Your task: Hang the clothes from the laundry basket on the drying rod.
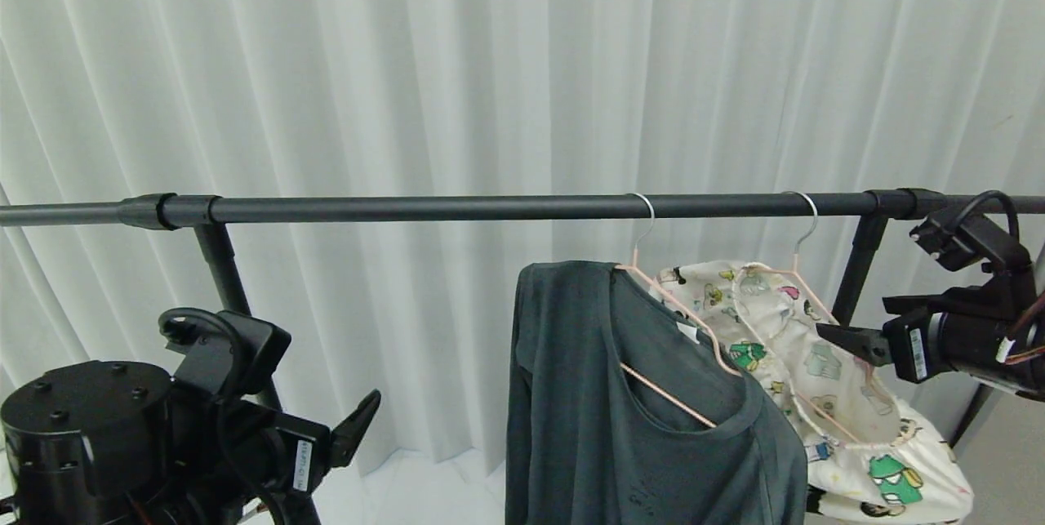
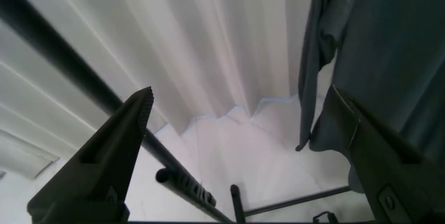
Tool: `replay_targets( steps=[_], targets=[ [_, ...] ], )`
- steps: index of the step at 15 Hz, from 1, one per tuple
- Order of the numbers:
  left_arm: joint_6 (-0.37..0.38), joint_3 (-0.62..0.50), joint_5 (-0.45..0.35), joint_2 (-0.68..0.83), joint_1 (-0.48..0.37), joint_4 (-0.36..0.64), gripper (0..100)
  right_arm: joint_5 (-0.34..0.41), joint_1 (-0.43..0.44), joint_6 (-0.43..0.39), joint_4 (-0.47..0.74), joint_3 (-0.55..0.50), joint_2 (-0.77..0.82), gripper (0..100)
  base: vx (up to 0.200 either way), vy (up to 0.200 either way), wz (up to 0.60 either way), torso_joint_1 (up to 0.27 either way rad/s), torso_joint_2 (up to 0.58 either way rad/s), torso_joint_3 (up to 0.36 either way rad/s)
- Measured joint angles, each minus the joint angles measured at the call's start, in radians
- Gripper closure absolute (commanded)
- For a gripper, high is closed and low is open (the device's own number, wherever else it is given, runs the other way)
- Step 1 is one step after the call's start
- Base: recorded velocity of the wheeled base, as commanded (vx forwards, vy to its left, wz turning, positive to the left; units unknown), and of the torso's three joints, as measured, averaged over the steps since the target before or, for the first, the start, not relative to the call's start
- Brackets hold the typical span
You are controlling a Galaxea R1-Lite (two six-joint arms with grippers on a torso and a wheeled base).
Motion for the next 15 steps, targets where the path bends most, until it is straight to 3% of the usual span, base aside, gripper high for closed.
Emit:
replay_targets(
  steps=[4, 6, 8, 11, 15],
  targets=[
    [0.000, 0.051, 0.050, -0.049, 0.091, 0.001, 0, -0.001, -0.005, 0.095, 0.003, 0.027, -0.152, 0, 0.000, 0.000, 0.00, 0.000, 0.00, 0.000],
    [0.000, 0.066, 0.078, -0.077, 0.142, 0.002, 0, -0.024, -0.049, 0.097, 0.025, 0.061, -0.238, 0, 0.000, 0.000, 0.00, 0.000, 0.00, 0.000],
    [0.007, 0.071, 0.095, -0.109, 0.206, 0.001, 0, -0.091, -0.132, 0.045, 0.086, 0.079, -0.307, 0, 0.000, 0.000, 0.00, 0.000, 0.00, 0.000],
    [0.043, 0.098, 0.100, -0.176, 0.283, 0.001, 0, -0.169, -0.267, -0.116, 0.141, 0.117, -0.396, 0, 0.000, 0.000, 0.00, 0.000, 0.00, 0.000],
    [0.055, 0.200, 0.101, -0.265, 0.320, 0.007, 0, -0.190, -0.366, -0.223, 0.143, 0.207, -0.500, 0, -0.200, 0.000, 0.00, 0.010, 0.00, -0.002]
  ],
)
